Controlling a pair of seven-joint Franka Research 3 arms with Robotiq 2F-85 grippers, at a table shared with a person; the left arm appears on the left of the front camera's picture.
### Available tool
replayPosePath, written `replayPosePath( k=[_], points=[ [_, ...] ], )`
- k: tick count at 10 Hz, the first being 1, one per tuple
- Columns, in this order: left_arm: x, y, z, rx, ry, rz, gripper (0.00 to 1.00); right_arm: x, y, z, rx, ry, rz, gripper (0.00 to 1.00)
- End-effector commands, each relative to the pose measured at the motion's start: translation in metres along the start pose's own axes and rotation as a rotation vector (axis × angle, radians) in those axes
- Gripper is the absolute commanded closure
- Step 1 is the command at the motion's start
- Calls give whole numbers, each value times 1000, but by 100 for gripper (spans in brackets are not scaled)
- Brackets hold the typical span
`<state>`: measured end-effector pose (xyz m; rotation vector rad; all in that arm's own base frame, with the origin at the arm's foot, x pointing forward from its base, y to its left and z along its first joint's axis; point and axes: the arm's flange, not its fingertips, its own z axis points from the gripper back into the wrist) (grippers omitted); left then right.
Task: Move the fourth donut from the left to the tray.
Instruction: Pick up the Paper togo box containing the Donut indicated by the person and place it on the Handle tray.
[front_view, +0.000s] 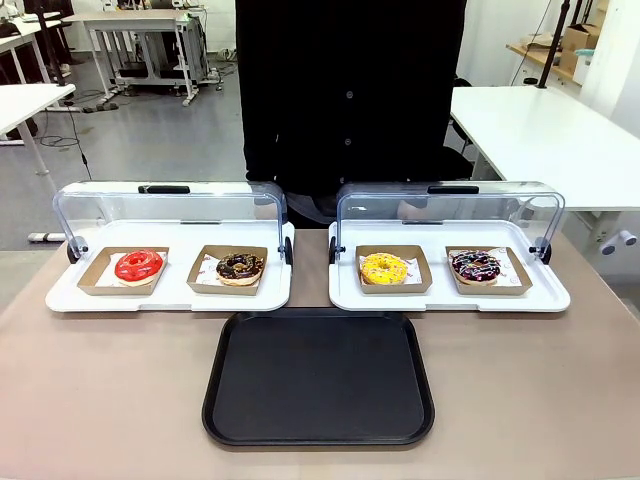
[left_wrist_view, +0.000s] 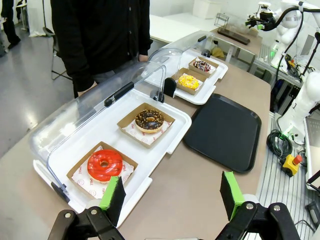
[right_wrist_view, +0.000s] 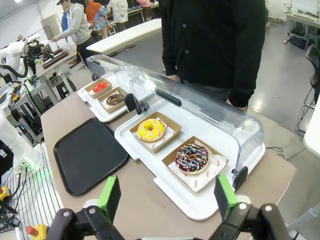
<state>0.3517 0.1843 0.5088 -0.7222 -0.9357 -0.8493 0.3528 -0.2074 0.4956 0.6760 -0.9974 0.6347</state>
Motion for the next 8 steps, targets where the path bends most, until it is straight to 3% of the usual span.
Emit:
replayPosePath(
  k=[1, 8],
  points=[
    [1, 1, 1, -9, -13, -23, 0, 3, -3, 0, 0, -25, 27, 0],
    [1, 1, 1, -9, -13, -23, 0, 3, -3, 0, 0, -25, 27, 0]
  ],
)
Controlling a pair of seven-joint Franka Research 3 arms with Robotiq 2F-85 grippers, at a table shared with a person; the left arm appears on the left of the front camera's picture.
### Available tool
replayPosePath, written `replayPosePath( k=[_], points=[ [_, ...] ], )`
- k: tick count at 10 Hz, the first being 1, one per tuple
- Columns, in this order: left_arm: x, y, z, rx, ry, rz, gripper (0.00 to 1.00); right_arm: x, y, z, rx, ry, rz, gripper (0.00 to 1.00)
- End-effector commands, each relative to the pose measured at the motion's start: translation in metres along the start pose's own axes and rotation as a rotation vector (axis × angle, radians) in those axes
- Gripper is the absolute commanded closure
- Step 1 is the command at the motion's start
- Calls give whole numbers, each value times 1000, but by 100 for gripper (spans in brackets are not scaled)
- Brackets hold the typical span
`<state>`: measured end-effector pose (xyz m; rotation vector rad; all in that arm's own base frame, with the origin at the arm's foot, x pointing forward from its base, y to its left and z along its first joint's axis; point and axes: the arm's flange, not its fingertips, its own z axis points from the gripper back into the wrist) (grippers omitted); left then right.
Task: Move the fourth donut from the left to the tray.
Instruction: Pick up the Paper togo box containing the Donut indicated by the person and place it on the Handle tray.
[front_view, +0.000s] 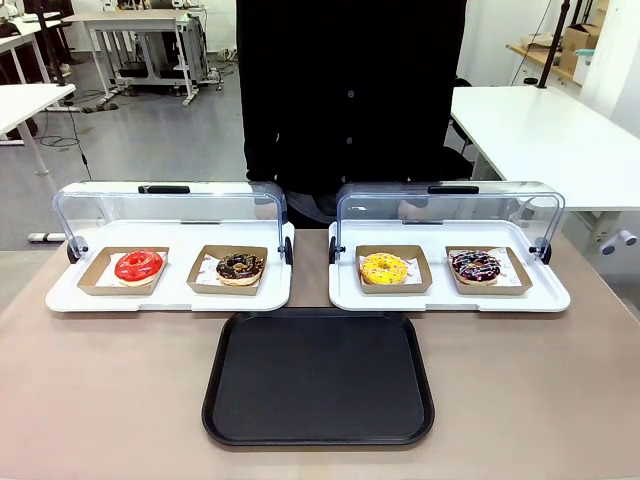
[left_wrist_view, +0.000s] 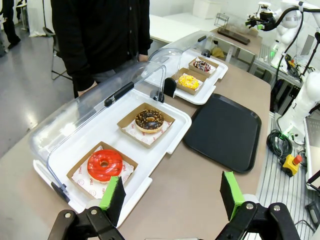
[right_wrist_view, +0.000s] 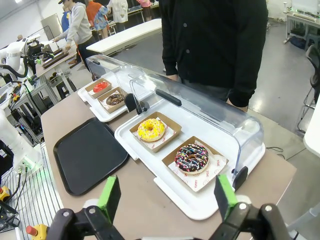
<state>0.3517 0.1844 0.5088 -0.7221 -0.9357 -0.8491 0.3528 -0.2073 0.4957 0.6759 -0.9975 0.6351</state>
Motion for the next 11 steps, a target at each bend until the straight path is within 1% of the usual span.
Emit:
replayPosePath(
  k=[1, 11],
  points=[
    [1, 1, 1, -9, -13, -23, 0, 3, -3, 0, 0, -25, 27, 0],
    [1, 1, 1, -9, -13, -23, 0, 3, -3, 0, 0, -25, 27, 0]
  ],
)
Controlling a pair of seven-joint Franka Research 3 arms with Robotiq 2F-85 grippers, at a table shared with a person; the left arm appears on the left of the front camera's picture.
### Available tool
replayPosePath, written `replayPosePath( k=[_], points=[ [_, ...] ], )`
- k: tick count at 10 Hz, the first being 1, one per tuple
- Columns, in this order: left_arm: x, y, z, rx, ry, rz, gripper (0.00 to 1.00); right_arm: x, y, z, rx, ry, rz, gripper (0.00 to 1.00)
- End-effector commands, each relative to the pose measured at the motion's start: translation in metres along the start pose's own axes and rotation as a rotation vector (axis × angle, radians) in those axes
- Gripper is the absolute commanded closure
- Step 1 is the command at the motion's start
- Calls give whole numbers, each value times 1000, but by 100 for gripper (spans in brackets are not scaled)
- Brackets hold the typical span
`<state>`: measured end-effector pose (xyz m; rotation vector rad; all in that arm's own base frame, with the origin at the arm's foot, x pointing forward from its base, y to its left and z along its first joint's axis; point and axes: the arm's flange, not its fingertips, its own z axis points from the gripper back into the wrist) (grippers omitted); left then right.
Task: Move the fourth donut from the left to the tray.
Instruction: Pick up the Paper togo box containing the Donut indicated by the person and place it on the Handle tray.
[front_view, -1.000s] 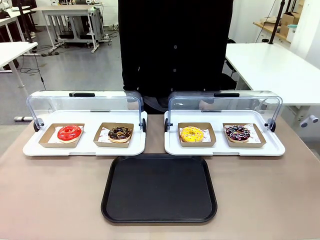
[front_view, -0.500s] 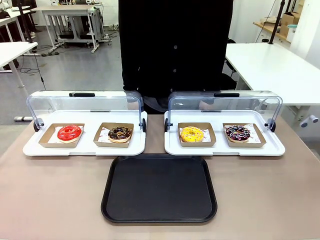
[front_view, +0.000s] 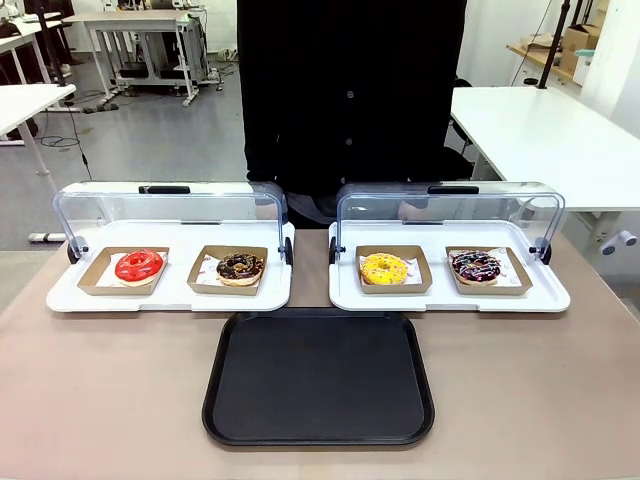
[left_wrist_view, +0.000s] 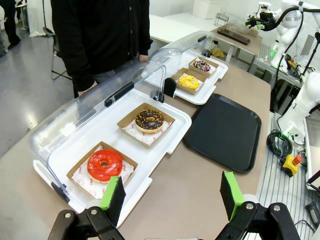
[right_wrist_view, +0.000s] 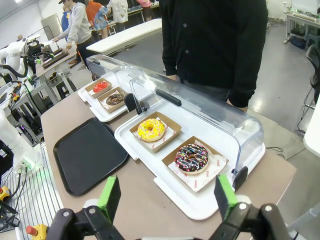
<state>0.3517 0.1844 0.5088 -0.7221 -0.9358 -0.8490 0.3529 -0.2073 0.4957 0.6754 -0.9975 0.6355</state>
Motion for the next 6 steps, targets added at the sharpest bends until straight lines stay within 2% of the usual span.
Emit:
replayPosePath(
  k=[1, 6],
  points=[
    [1, 1, 1, -9, -13, -23, 0, 3, -3, 0, 0, -25, 26, 0],
    [1, 1, 1, -9, -13, -23, 0, 3, -3, 0, 0, -25, 26, 0]
  ],
)
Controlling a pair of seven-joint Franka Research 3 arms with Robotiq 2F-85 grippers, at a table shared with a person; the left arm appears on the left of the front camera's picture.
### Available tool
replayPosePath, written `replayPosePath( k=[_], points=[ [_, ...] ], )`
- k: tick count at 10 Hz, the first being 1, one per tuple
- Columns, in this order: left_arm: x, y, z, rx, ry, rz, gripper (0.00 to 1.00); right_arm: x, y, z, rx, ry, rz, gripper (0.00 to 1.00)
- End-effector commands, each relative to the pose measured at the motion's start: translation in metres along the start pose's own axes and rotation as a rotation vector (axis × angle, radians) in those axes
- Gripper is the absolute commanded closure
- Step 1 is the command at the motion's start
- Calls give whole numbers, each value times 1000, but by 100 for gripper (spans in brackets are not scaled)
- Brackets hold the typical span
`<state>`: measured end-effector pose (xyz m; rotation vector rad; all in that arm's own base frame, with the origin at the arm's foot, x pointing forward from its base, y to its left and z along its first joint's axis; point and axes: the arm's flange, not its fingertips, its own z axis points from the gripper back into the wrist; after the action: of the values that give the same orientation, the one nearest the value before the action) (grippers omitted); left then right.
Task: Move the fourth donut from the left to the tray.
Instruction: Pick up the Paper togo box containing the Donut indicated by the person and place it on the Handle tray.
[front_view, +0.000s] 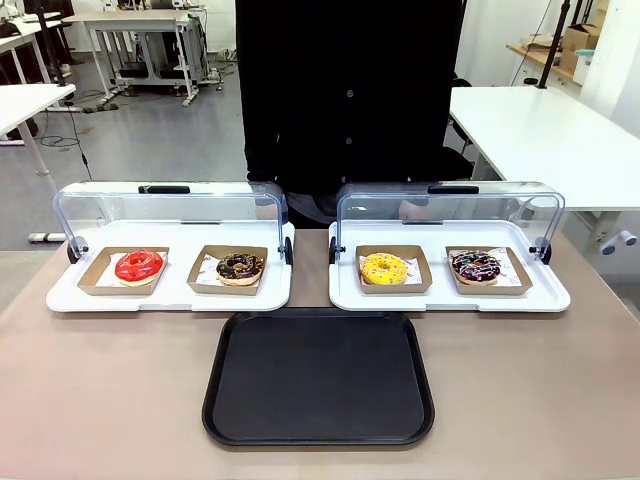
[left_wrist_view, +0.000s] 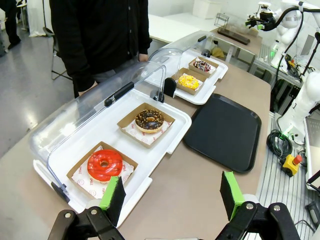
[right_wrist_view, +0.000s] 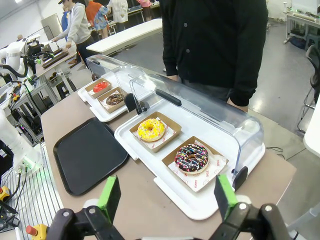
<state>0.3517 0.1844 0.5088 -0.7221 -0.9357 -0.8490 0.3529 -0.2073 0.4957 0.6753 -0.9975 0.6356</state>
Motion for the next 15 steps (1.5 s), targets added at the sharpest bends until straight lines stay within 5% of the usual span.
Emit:
replayPosePath(
  k=[1, 15],
  points=[
    [1, 1, 1, -9, -13, -23, 0, 3, -3, 0, 0, -26, 26, 0],
    [1, 1, 1, -9, -13, -23, 0, 3, -3, 0, 0, -26, 26, 0]
  ],
)
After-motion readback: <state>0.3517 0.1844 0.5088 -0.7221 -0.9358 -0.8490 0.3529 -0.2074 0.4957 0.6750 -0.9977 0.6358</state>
